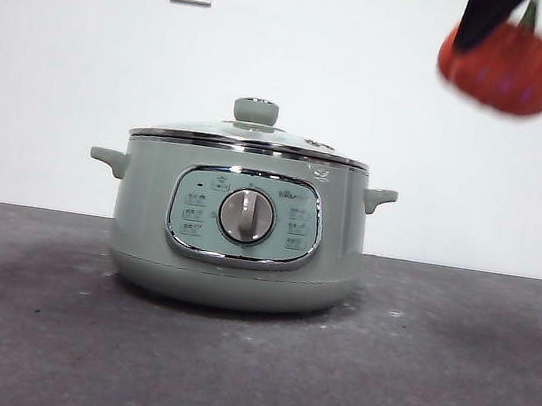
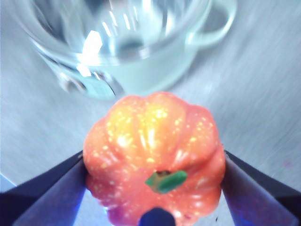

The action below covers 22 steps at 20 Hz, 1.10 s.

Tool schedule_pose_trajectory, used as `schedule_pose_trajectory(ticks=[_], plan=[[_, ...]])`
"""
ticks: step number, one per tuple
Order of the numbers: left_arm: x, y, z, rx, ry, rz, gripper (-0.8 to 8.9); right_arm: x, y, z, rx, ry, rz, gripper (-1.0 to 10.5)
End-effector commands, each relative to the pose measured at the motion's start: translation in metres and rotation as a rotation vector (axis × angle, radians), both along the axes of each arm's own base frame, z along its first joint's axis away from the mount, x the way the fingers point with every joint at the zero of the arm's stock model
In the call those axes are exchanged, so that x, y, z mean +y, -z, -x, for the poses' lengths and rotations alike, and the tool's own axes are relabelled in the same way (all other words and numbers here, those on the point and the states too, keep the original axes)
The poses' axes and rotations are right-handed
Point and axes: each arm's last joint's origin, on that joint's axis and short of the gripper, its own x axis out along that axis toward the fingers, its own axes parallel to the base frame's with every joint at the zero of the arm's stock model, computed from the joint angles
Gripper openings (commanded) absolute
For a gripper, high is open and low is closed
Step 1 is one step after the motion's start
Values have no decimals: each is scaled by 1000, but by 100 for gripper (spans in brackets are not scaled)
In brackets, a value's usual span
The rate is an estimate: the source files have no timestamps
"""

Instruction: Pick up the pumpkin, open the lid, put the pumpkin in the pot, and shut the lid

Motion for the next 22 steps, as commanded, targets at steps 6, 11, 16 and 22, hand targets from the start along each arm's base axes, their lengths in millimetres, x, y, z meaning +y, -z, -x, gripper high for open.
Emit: schedule_pose_trajectory(ticks=[6, 11, 16, 22], plan=[[-56, -5, -79, -66, 2, -99, 782, -22, -31, 41, -140, 31, -116, -12], [-100, -3, -144, -90, 30, -184, 781, -24, -34, 45, -154, 31, -124, -12], [-130, 22, -192, -63, 54, -222, 781, -24, -34, 45, -156, 31, -124, -12], [-149, 53, -208, -52, 81, -259, 781, -24, -34, 44, -158, 31, -125, -12]])
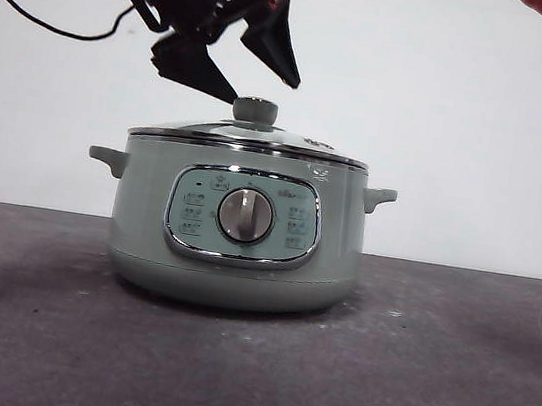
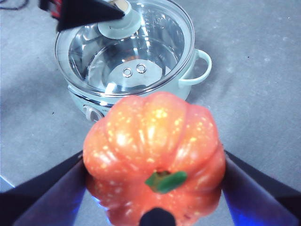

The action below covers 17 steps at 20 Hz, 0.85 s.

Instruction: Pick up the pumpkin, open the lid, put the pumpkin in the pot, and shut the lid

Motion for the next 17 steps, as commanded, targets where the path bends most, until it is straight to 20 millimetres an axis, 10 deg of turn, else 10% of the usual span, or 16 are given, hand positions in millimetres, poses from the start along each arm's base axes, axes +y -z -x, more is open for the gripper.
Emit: schedule_pose_trajectory(ticks=[1, 7, 10, 17], plan=[[-7, 13, -4, 5, 17, -37, 781, 0, -1, 1, -7, 3, -10, -12], [-9, 20, -8, 17, 7, -50, 775, 0, -2, 0, -10, 3, -11, -12], [-7, 23, -6, 45, -4, -73, 445, 0, -2, 0, -14, 3, -13, -12], [-10, 22, -5, 42, 2, -72, 2, 0, -2, 0, -18, 5, -14, -12]])
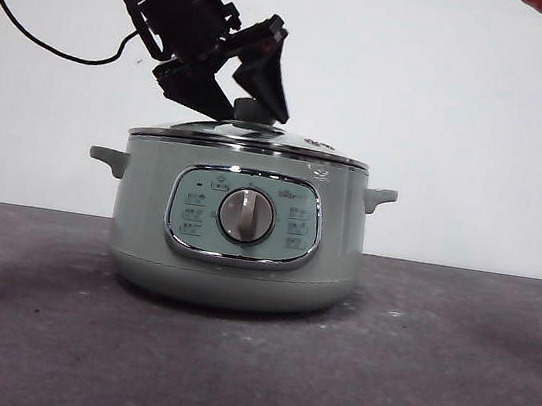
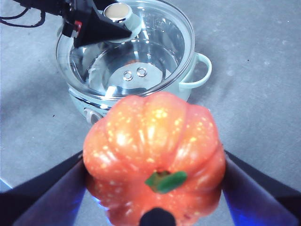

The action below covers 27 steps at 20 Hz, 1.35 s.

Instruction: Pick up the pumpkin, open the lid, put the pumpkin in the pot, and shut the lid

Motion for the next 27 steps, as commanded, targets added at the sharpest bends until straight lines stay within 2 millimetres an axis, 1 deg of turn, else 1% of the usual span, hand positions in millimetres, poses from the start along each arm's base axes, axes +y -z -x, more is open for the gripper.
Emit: schedule_pose_trajectory(ticks=[1, 8, 10, 13, 16, 19, 22, 25, 27], plan=[[-2, 3, 1, 15, 18, -2, -12, 0, -1, 0, -9, 5, -9, -12], [-2, 2, 2, 15, 19, -1, -12, 0, -2, 0, -14, 5, -12, -12], [-1, -3, 3, 3, 18, 4, -12, 0, -2, 0, -21, 5, -16, -12], [3, -20, 10, -41, 17, 25, -12, 1, -4, -2, -37, 5, -25, -12], [12, -46, 21, -97, 8, 51, -12, 4, -3, -6, -37, 9, -33, -12], [27, -76, 41, -160, -5, 79, -12, 8, -1, -15, -36, 10, -40, -12], [50, -109, 72, -208, -29, 94, -12, 18, 1, -31, -59, 2, -63, -12], [75, -138, 111, -254, -61, 105, -12, 33, 6, -56, -89, -53, -126, -13], [90, -153, 140, -281, -97, 95, -12, 46, 13, -79, -111, -57, -137, -13]])
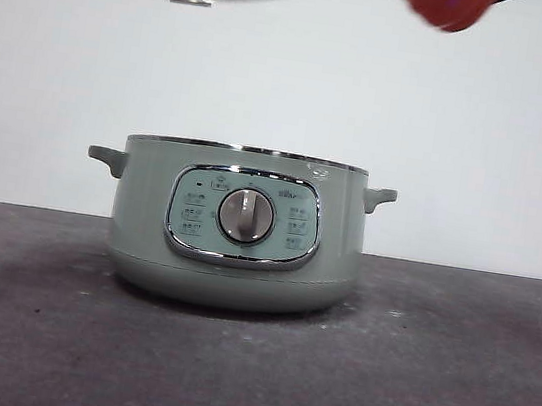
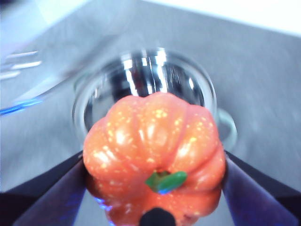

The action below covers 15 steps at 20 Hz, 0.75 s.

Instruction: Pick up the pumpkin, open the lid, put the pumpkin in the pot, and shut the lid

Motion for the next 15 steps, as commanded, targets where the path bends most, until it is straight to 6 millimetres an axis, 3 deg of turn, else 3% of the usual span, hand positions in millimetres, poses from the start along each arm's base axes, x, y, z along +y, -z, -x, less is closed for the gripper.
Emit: schedule_pose_trajectory(ticks=[1, 4, 8, 12, 15], plan=[[16, -22, 32, -88, -26, 11, -12, 15, 7, -23, 2, -5, -12, -13], [32, -34, 70, -112, -55, 4, -12, 44, 15, -61, 40, -35, 24, -13], [45, -40, 103, -128, -61, 10, -12, 89, 27, -111, 62, -90, 78, -13], [50, -42, 118, -132, -59, 13, -12, 123, 62, -149, 119, -115, 127, -13], [52, -42, 122, -126, -52, 17, -12, 140, 96, -159, 143, -144, 204, -13]])
